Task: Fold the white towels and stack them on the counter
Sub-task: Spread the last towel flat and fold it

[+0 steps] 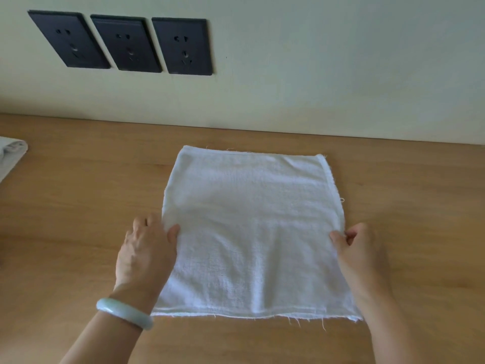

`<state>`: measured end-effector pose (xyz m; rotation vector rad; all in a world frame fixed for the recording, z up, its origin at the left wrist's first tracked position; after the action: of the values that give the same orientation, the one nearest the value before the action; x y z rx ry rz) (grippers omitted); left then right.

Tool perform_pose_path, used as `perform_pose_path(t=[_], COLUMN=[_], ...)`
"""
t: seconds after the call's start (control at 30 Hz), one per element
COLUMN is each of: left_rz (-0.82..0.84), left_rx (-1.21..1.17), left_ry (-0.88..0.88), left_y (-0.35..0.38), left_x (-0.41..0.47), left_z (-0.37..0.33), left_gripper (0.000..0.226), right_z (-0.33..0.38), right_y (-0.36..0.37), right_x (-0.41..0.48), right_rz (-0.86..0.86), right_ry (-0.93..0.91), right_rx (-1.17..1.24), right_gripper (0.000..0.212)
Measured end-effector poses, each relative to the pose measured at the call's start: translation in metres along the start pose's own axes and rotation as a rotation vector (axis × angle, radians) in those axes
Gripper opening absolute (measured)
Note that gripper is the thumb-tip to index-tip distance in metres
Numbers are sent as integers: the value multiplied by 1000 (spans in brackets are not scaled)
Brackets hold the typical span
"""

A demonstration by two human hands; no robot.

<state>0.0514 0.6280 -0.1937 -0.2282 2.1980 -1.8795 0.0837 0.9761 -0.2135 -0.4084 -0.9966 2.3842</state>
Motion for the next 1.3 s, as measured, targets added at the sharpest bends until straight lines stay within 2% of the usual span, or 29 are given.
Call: perform_pose_path(t=[0.2,0.37,0.47,0.57,0.67,0.8,0.87,0.97,1.1,1.3], left_rz=[-32,1,46,151,220,156,154,141,92,154], left_rx=[-116,-175,-197,-280,-231,-89,-53,16,115,-57], left_ry=[40,45,37,-53,-49,3,6,1,40,23], left_y=[0,-2,-3,-8,-12,-3,3,4,2,-4], left_x=[-2,5,8,19,24,19,12,-3,-23,-14], left_z=[2,7,6,14,20,24,28,31,26,43], left_gripper=[20,19,20,24,28,19,32,44,35,32], right_z=[17,15,15,13,12,18,19,8,-8,-10], right_y=[-10,-16,-18,-18,-14,-14,-19,-21,-19,-22], right_x=[-6,-6,-7,-6,-7,-18,-32,-54,-70,-76], right_rz=[-18,142,224,236,240,225,201,185,154,154], right_ry=[-112,125,151,165,185,151,133,153,197,225], right_rx=[28,242,257,245,205,92,11,1,109,220], right_gripper=[21,18,17,21,20,31,29,25,18,14])
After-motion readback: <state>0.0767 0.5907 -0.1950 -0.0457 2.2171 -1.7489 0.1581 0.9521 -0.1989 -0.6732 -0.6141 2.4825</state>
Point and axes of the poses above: each hand's wrist, its own x-axis towards the middle knuckle, its own y-axis out of the palm, z = x × y, the point moved 3 cm from there along x, towards the middle knuckle, and after that the axes turned 7 degrees about x, right-handed, at the moved point
